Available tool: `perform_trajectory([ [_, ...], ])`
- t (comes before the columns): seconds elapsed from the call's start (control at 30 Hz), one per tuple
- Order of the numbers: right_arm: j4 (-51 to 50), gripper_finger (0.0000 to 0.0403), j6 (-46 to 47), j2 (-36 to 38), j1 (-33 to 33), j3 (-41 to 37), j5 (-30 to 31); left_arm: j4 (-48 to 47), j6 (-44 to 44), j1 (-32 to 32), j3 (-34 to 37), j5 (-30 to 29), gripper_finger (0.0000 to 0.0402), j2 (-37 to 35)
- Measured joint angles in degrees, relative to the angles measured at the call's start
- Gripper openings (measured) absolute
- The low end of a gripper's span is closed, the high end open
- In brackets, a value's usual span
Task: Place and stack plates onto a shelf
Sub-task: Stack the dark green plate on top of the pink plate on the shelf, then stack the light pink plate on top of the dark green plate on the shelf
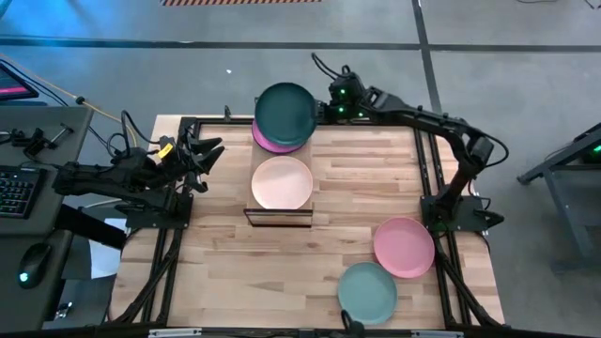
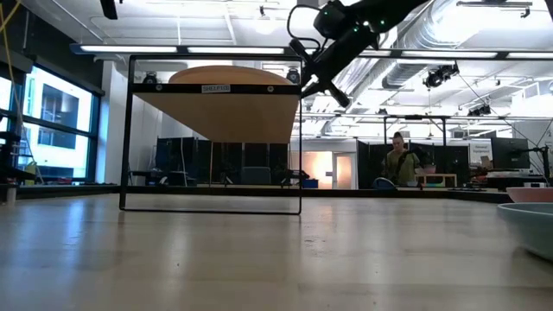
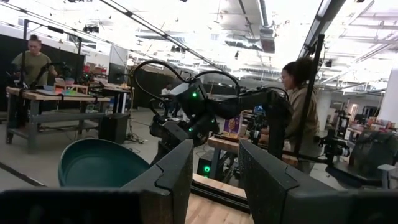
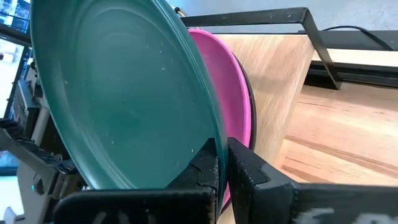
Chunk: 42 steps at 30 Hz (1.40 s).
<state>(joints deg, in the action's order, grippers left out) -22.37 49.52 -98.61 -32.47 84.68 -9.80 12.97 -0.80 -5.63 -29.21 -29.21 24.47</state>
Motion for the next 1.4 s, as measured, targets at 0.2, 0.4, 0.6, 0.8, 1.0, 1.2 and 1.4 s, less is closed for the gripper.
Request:
perform_trajectory([
  [0.2,0.0,0.0,0.0,0.0,1.5,0.0,2.9,-0.2,0.0,0.0,0.0,0.1,0.0117,0.0],
  [0.4,1.7,0.0038,-0.7,0.0,1.9,0.0,3.7,-0.3,0.0,0.0,0.0,0.1,0.0117,0.0],
  [0.6,3.4,0.0125,-2.8,0.0,1.9,0.0,0.8,-0.3,0.0,0.0,0.0,0.1,0.0117,0.0],
  [0.8,2.1,0.0175,-9.1,0.0,1.9,0.0,-7.5,-0.3,0.0,0.0,0.0,0.1,0.0117,0.0],
  [1.0,-2.6,0.0179,-16.7,1.1,1.3,0.0,-5.2,-1.1,0.1,0.0,0.0,0.1,0.0117,0.0],
  [1.2,-7.7,0.0179,-26.0,4.7,0.0,0.0,-4.9,-3.5,-0.3,0.0,0.0,0.0,0.0117,0.0],
  [1.4,-21.9,0.0179,-35.6,13.1,0.7,-5.2,-2.8,-4.7,-2.6,0.0,0.0,-0.1,0.0117,0.0],
])
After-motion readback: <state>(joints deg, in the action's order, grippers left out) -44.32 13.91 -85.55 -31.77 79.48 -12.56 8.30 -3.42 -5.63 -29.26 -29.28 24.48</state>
